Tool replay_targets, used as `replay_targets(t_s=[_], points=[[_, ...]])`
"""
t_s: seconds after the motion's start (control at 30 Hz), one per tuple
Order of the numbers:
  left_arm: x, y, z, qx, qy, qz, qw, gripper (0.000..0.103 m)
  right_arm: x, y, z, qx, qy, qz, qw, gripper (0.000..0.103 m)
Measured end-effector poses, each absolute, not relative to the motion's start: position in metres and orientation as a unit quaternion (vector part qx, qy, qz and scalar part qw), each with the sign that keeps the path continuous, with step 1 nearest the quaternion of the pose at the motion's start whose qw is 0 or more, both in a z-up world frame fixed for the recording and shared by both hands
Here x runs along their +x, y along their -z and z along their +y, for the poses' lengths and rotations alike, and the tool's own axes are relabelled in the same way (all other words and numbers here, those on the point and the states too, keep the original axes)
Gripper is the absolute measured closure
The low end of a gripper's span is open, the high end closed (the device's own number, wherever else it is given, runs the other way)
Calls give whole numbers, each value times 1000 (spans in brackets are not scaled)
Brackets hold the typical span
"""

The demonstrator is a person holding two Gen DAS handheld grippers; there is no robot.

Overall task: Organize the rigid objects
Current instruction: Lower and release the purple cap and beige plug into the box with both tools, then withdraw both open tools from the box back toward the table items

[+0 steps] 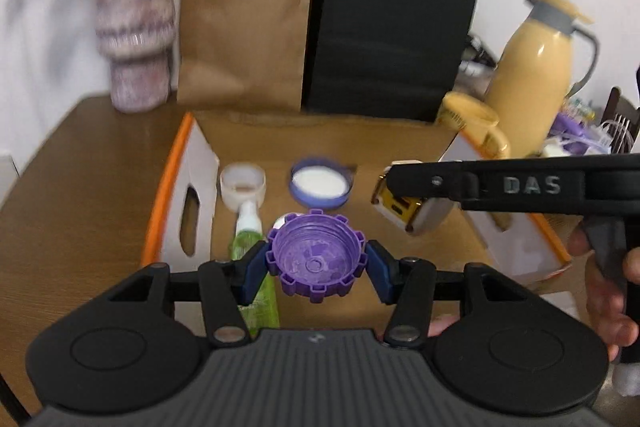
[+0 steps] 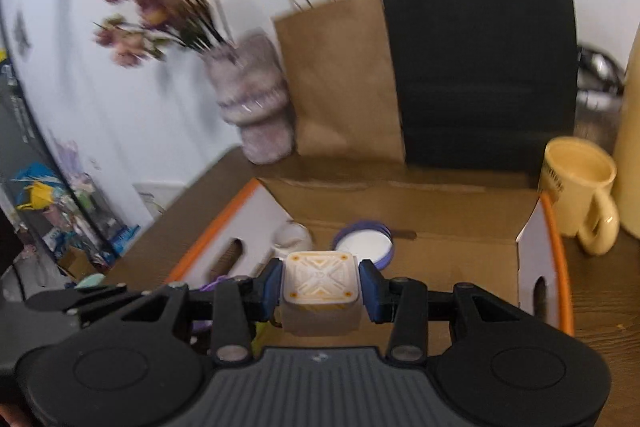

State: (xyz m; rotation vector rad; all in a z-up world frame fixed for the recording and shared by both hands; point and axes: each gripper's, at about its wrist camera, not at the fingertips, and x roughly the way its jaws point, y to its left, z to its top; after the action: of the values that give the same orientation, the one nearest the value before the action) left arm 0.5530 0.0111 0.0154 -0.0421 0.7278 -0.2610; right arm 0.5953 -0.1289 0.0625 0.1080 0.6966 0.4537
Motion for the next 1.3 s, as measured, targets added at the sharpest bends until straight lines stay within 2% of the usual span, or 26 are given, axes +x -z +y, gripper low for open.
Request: replay_targets(t_s=[0.1,0.27,0.37,0.43,0.5,0.53,0.6,0.7,0.73,0.97,1.3], points=[[571,1,10,-18,125,394,910,49,621,-40,-122,56,-210,371,903,62],[583,7,7,-20,116,400,909,48,643,-16,-109,41,-201,405,891,62],[591,8,6,-25,113,414,903,39,648,-9,-107,41,-198,415,887,59],[592,9,7,-32,114,421,899,29,647,-12,-106,44,-198,417,886,46],[592,9,7,-35,111,428,896,27,644,-18,-107,44,-199,413,888,44],[591,8,8,-37,107,431,895,22,642,-22,-109,43,-198,409,890,44],[587,3,11,-45,104,432,895,18,637,-31,-113,39,-193,403,894,42],[577,-8,13,-48,93,427,898,12,626,-44,-122,30,-183,394,900,26],[573,-13,14,-44,92,422,901,10,621,-49,-126,25,-178,390,903,25],[538,-44,21,-31,62,393,917,0,584,-70,-161,8,-142,381,914,24],[472,-80,16,-15,50,352,934,0,502,-94,-200,14,-120,353,928,23]])
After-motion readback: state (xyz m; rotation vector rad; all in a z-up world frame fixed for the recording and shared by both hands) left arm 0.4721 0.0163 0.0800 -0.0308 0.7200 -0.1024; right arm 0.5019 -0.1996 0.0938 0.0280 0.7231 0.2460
